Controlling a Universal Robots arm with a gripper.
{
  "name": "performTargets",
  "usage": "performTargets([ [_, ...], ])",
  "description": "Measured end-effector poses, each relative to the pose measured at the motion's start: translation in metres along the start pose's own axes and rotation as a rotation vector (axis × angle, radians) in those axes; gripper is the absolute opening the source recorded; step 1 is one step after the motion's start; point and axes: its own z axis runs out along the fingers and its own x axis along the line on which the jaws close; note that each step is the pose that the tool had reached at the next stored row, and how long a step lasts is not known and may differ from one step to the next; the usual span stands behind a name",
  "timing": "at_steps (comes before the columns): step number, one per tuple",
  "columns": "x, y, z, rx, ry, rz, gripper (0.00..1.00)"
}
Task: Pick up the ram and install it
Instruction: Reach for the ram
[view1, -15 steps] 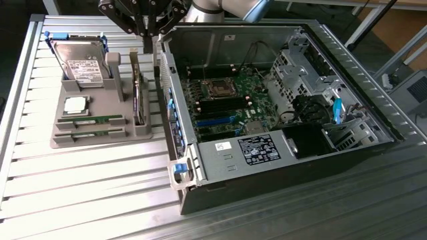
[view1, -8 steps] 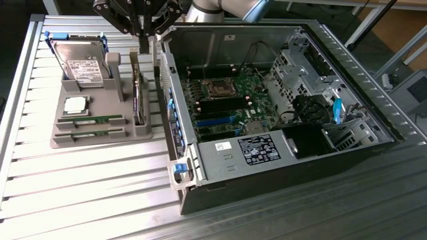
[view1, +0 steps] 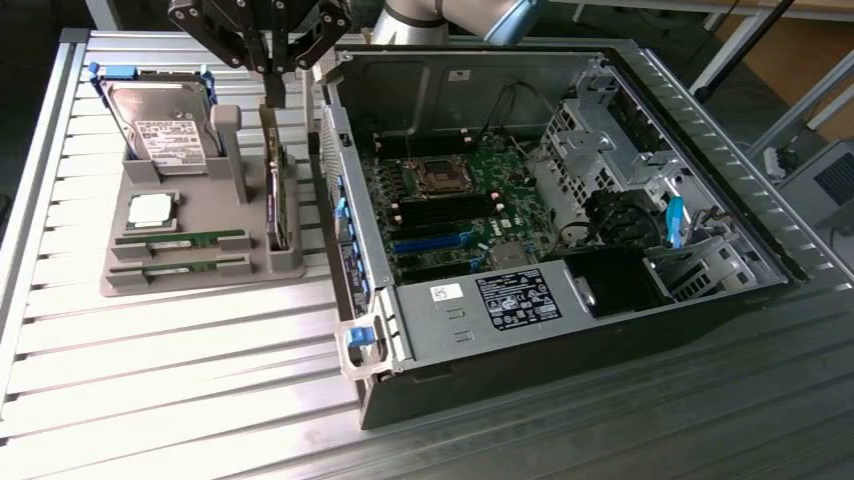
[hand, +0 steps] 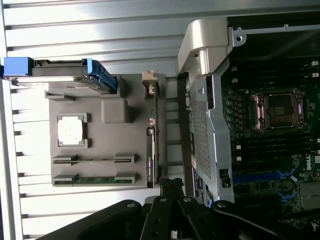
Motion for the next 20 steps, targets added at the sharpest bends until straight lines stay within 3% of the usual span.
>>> performTargets([
  [12,0.015,-0.0011,-0.0004,0.0000,-0.0001,0.000,0.09],
  [20,0.031,-0.0023,-0.0009,0.0000,0.0000,0.000,0.09],
])
